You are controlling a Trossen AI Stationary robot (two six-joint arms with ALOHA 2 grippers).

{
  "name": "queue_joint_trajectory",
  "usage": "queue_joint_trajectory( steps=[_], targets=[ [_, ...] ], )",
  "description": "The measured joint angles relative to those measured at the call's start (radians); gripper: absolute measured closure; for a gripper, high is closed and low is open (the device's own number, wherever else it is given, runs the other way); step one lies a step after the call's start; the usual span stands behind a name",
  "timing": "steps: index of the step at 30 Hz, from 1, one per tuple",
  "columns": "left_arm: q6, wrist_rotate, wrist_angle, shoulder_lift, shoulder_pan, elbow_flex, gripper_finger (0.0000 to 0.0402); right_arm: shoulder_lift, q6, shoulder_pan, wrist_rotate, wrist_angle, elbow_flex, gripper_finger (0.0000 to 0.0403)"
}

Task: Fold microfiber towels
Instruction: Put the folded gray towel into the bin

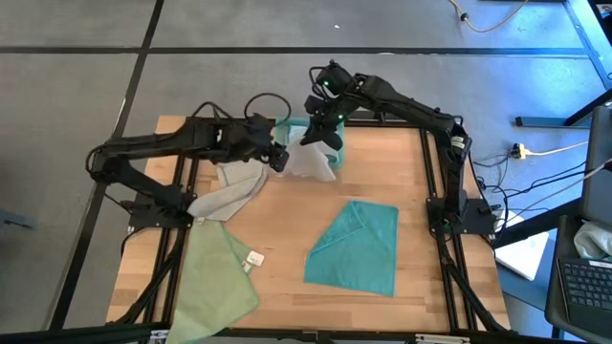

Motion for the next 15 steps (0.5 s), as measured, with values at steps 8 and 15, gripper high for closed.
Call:
queue_joint_trajectory(
  steps=[8,15],
  targets=[
    [0.267,0.193,0.035,0.011,0.038,0.002,0.0154,0.0,0.042,-0.005,-0.015,0.031,0.0,0.0386],
    [0.287,0.206,0.034,0.035,0.048,0.0,0.0115,0.0,0.077,-0.005,-0.013,0.047,0.0,0.0386]
  ],
)
